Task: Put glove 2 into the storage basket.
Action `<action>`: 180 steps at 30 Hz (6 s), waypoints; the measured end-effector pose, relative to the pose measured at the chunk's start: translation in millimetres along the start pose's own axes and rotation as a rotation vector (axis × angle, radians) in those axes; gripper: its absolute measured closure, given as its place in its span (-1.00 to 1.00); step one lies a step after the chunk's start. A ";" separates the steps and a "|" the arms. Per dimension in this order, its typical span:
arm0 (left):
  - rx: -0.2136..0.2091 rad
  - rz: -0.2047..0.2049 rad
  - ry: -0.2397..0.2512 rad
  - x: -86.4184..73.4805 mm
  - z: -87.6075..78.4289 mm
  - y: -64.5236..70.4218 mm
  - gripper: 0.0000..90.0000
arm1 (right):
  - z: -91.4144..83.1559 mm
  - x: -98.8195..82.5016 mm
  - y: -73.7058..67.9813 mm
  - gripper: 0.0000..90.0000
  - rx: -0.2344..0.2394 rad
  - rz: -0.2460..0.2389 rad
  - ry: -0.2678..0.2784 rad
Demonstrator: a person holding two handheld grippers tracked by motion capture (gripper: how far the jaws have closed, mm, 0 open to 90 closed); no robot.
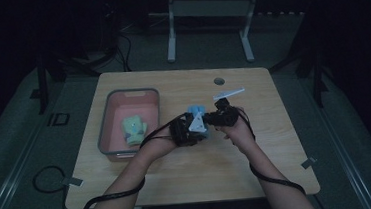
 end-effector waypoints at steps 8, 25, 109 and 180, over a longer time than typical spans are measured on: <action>0.025 -0.009 0.002 1.0 -22.2 -10.9 0.70 | 0.0 25.9 -9.1 0.73 0.003 -0.034 0.018; 0.074 -0.057 -0.022 -24.8 -58.7 -26.6 0.70 | 29.8 63.4 -35.5 0.73 0.047 -0.095 0.002; 0.123 -0.277 -0.195 -160.4 -80.4 -78.3 0.66 | 189.2 91.4 -87.3 0.65 0.069 -0.185 -0.183; 0.026 -0.361 0.137 -102.7 -58.2 9.9 -0.95 | 74.9 26.5 -58.4 -0.64 0.066 -0.261 -0.052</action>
Point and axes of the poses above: each handheld gripper's, and its own axes: z roughly forward along the jaws, x roughly out of its top, y roughly to its right, the point moved 5 cm from there along z, roughly forward along the jaws, and after that the axes turned 10 degrees about -z, right-handed, at the moved point
